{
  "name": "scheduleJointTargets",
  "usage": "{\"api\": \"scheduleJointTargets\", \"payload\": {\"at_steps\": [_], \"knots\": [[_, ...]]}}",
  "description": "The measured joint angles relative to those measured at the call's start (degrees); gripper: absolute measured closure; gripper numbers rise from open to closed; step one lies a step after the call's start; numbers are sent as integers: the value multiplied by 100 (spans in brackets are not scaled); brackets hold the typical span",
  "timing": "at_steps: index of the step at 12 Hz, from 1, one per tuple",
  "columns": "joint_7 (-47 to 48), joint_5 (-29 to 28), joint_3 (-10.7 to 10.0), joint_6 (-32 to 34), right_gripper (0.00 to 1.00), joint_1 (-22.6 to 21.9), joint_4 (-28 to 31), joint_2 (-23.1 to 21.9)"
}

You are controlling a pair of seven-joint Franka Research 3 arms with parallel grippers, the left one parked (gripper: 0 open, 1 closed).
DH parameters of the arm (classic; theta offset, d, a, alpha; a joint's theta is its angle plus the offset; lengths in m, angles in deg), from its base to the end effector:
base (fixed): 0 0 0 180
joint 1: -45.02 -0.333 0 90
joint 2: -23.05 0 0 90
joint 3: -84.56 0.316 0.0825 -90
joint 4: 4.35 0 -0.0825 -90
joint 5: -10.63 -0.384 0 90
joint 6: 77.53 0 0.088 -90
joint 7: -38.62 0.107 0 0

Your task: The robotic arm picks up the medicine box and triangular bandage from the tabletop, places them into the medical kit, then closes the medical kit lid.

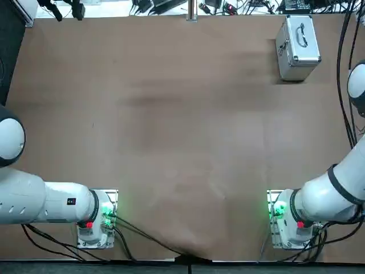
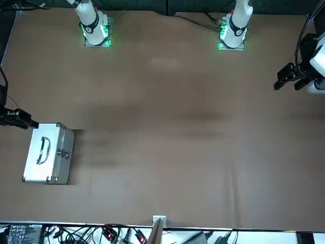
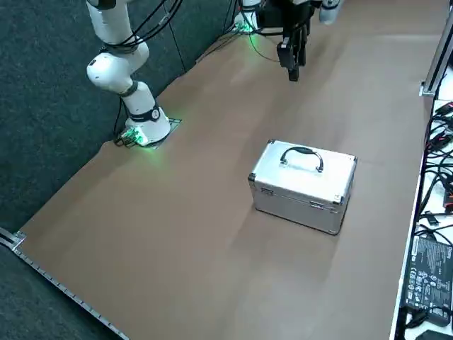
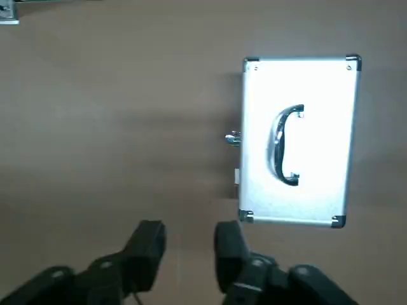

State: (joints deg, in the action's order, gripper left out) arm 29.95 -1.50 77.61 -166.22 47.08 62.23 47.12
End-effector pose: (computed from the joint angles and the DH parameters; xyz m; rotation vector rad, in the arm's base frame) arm 0.6706 -0.0647 0.5589 -2.9764 -0.0078 0.0103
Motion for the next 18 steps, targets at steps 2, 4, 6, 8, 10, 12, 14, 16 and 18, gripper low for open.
{"api": "scheduleJointTargets", "payload": {"at_steps": [2, 4, 6, 8, 10, 12, 14, 16, 18], "knots": [[1, 0, 0, 124, 23, -145, -1, -159], [1, 31, 1, 209, 1, -267, -2, -322], [4, 280, 2, 433, 0, -448, -3, -526], [201, 566, 4, 585, 0, -669, 12, -735], [546, 740, 31, 622, 0, -798, 218, -998], [635, 961, 94, 585, 0, -815, 667, -1337], [660, 1131, 196, 437, 0, -795, 1256, -1741], [679, 1177, 245, 170, 0, -764, 1925, -2182], [680, 1190, 251, -16, 0, -710, 2491, -2566]]}}
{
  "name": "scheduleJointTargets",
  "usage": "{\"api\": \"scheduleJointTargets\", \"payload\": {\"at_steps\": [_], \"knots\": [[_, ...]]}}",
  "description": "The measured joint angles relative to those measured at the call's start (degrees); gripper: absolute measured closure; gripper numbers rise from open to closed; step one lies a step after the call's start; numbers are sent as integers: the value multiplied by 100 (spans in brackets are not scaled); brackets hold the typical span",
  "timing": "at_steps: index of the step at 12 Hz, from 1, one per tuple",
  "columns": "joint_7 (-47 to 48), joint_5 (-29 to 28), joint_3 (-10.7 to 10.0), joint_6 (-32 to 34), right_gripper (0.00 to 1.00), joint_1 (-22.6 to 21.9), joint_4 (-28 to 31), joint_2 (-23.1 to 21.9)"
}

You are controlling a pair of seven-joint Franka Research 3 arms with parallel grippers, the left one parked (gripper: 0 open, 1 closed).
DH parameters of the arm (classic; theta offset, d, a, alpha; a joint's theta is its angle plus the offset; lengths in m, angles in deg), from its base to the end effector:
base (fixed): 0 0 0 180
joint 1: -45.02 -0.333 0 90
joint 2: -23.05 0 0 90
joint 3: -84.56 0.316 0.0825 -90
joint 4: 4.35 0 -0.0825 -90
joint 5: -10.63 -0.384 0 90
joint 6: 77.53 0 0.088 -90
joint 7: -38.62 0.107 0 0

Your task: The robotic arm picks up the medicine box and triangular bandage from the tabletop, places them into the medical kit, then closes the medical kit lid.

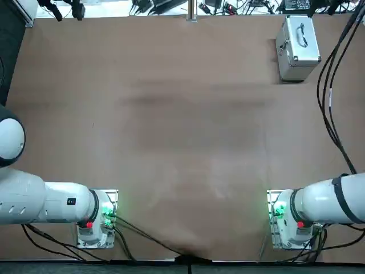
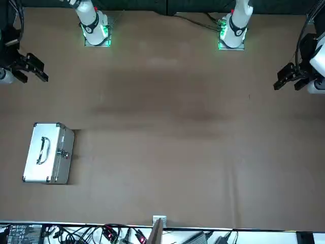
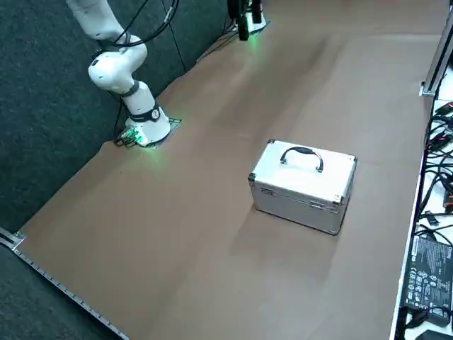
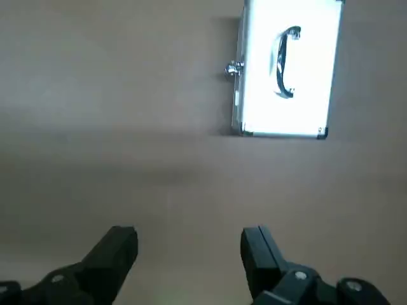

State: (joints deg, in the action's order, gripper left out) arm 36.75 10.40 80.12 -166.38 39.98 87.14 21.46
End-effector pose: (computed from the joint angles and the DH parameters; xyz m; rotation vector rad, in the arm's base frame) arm 0.5436 0.0055 0.6257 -3.1344 -0.0677 0.0287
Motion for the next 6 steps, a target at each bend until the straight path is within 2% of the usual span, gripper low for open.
{"api": "scheduleJointTargets", "payload": {"at_steps": [3, 6], "knots": [[0, 0, 22, -70, 0, 47, 367, -277], [0, 0, 37, -72, 0, 48, 388, -279]]}}
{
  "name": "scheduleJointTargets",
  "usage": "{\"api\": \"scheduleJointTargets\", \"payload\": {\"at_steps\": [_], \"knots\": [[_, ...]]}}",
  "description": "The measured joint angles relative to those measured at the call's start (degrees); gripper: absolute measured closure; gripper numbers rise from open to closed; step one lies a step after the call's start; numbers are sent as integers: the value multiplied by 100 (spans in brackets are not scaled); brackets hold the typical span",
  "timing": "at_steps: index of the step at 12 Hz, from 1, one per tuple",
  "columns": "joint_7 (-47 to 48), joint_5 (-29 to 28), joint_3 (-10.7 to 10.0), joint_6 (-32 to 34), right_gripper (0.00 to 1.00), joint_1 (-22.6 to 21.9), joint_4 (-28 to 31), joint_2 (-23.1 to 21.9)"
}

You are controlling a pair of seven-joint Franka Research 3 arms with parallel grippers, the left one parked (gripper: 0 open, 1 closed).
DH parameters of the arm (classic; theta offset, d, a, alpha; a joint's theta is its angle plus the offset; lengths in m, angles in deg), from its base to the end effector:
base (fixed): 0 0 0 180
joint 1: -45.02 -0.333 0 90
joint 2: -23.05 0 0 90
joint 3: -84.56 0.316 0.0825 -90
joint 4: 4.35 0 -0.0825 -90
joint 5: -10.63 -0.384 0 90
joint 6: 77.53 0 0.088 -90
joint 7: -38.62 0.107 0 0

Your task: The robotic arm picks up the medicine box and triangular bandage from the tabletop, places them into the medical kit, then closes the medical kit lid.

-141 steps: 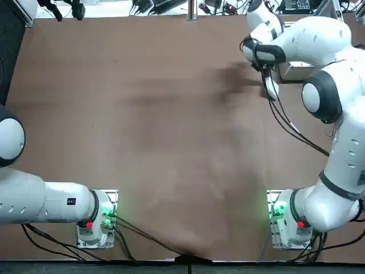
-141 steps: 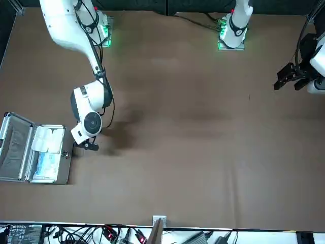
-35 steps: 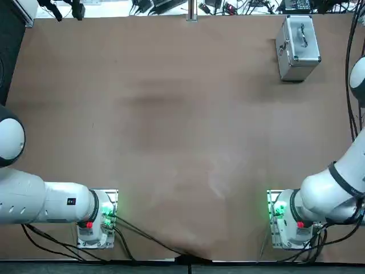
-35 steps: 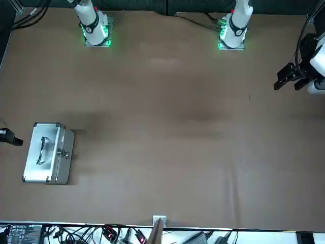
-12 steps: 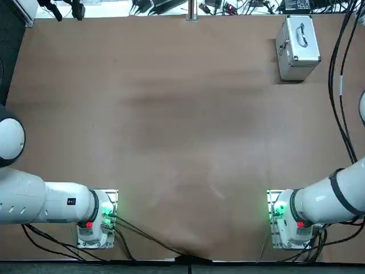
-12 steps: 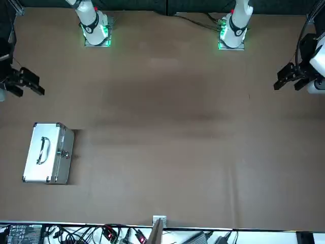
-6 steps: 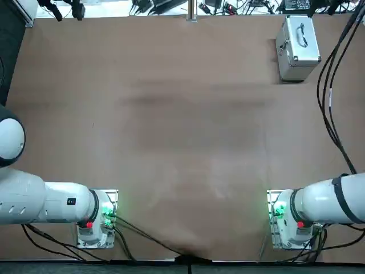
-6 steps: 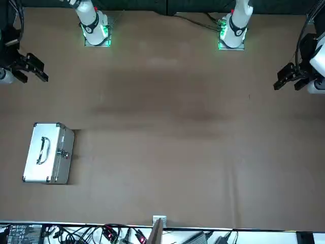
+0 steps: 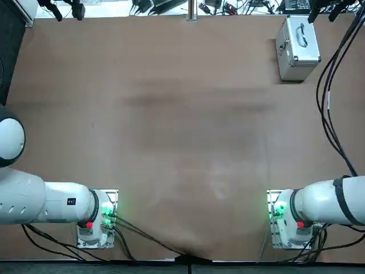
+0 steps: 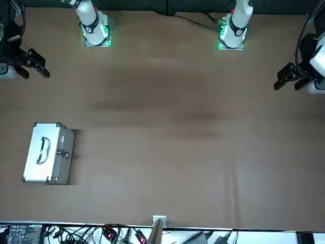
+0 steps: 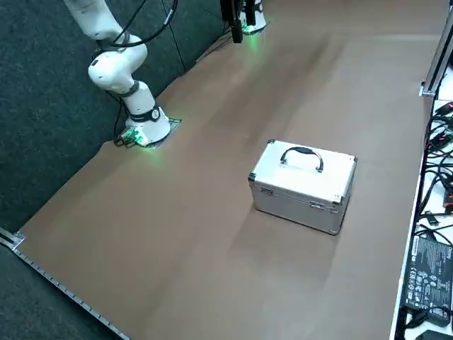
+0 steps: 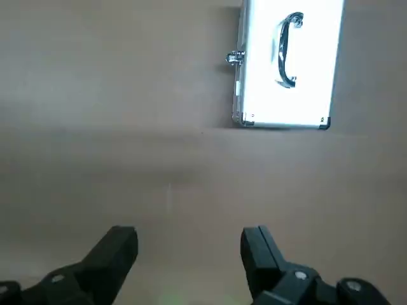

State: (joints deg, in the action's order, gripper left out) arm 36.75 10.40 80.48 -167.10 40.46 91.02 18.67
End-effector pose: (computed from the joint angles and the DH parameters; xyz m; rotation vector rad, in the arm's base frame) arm 0.5289 0.0034 0.6210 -3.1309 -0.0646 0.0389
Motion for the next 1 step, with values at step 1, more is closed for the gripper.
{"api": "scheduleJointTargets", "payload": {"at_steps": [1], "knots": [[0, 0, 0, -1, 0, 4, 0, 0]]}}
